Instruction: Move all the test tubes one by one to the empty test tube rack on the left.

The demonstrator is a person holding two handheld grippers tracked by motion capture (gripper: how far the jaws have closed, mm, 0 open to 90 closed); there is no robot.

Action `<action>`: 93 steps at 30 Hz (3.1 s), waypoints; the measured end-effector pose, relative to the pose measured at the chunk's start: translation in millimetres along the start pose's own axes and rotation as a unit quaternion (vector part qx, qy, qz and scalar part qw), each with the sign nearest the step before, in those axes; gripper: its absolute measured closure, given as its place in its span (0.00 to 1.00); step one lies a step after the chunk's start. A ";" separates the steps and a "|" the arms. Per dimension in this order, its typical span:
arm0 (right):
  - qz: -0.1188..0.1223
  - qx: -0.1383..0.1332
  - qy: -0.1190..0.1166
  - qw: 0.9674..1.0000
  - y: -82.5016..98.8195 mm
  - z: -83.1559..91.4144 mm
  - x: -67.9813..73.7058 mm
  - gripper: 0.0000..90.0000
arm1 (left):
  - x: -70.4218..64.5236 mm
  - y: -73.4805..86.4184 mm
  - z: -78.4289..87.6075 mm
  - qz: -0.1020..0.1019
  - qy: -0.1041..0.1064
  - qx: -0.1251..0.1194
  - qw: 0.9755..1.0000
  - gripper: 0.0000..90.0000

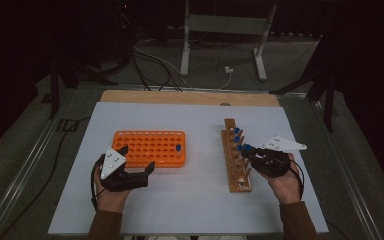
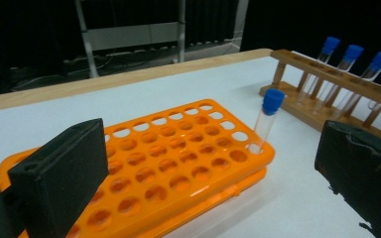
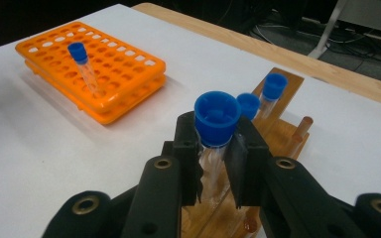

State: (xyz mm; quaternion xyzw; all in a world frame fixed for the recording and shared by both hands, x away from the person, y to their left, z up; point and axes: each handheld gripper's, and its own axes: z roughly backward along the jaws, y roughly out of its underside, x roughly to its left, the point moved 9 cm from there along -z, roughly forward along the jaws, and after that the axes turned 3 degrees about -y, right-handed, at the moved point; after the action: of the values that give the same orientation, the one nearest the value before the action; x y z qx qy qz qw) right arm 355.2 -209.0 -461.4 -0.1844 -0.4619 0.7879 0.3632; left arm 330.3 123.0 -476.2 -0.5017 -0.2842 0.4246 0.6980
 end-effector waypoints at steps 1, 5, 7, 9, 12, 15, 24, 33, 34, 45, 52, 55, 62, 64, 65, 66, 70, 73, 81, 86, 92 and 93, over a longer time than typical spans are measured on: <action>0.000 0.000 0.000 1.000 -1.6 1.3 -0.4 0.85 | -1.5 -1.0 -0.6 -0.001 0.001 -0.001 1.000 0.01; -0.003 -0.005 0.001 1.000 -10.2 7.0 -2.4 0.85 | -7.4 -6.5 -4.6 -0.006 0.008 -0.003 1.000 0.01; -0.003 -0.007 0.001 1.000 -14.2 9.6 -2.6 0.85 | -9.9 -9.3 -6.1 -0.009 0.011 -0.004 1.000 0.01; -0.001 -0.010 0.001 1.000 -19.0 12.5 -2.5 0.85 | -13.0 -12.4 -7.7 -0.011 0.014 -0.006 1.000 0.01; -0.001 -0.018 -0.002 1.000 -26.1 15.6 -1.0 0.85 | -17.3 -16.2 -9.7 -0.015 0.020 -0.008 1.000 0.01; 0.002 -0.016 -0.001 1.000 -29.5 15.4 0.3 0.85 | -21.1 -18.6 -11.9 -0.013 0.025 -0.011 1.000 0.01; 0.011 -0.015 -0.021 1.000 -38.2 1.4 16.3 0.85 | -35.2 -21.9 -20.4 -0.018 0.041 -0.012 0.999 0.02; 0.019 -0.004 -0.043 0.999 -38.6 -21.9 36.8 0.85 | -44.3 -20.5 -25.5 -0.023 0.048 -0.010 0.999 0.02; 0.019 -0.002 -0.044 0.999 -38.5 -23.3 38.3 0.85 | -45.4 -20.2 -26.0 -0.025 0.049 -0.009 0.998 0.02; 0.026 0.006 -0.069 0.997 -38.0 -42.5 62.5 0.85 | -63.3 -14.2 -32.7 -0.036 0.064 -0.001 0.997 0.02; 0.030 0.010 -0.084 0.996 -36.7 -51.6 77.5 0.85 | -70.5 -9.2 -37.0 -0.042 0.068 0.006 0.997 0.05; 0.029 0.009 -0.095 0.995 -36.9 -55.6 85.6 0.85 | -74.9 -5.4 -39.3 -0.045 0.073 0.013 0.996 0.06; 0.044 0.016 -0.112 0.993 -37.2 -65.9 107.6 0.85 | -86.8 -1.6 -43.6 -0.062 0.082 0.016 0.995 0.15; 0.044 0.015 -0.116 0.992 -37.6 -68.0 111.4 0.85 | -89.5 -1.1 -44.7 -0.065 0.083 0.017 0.994 0.19; 0.043 0.015 -0.118 0.992 -37.6 -69.1 113.3 0.85 | -90.9 -0.5 -45.5 -0.066 0.082 0.019 0.994 0.19; 0.042 0.015 -0.121 0.992 -37.5 -70.1 115.0 0.85 | -92.3 -0.1 -46.4 -0.069 0.081 0.017 0.994 0.23; 0.036 0.013 -0.130 0.991 -38.0 -73.2 120.8 0.85 | -96.1 2.0 -49.3 -0.076 0.078 0.019 0.994 0.39; 0.039 0.015 -0.133 0.990 -38.5 -75.3 124.6 0.85 | -99.2 2.8 -50.1 -0.083 0.083 0.019 0.993 0.50; 0.040 0.018 -0.137 0.990 -37.7 -79.0 128.9 0.85 | -104.1 3.3 -49.7 -0.091 0.098 0.017 0.991 0.76; 0.039 0.018 -0.138 0.989 -38.5 -79.1 129.2 0.85 | -105.5 3.8 -49.4 -0.095 0.104 0.017 0.990 0.86; 0.011 0.007 -0.151 0.988 -41.3 -77.0 124.5 0.68 | -103.4 5.8 -50.8 -0.096 0.103 0.023 0.990 0.87; 0.004 0.003 -0.153 0.988 -42.3 -75.8 122.8 0.64 | -102.0 6.0 -51.0 -0.093 0.102 0.023 0.990 0.87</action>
State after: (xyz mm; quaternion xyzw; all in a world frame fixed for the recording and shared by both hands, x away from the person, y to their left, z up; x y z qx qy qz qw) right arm 337.7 -59.7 -457.7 -0.0626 -0.5091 0.8096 0.2853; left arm 321.7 10.9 -496.0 -0.4971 -0.2472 0.3110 0.7714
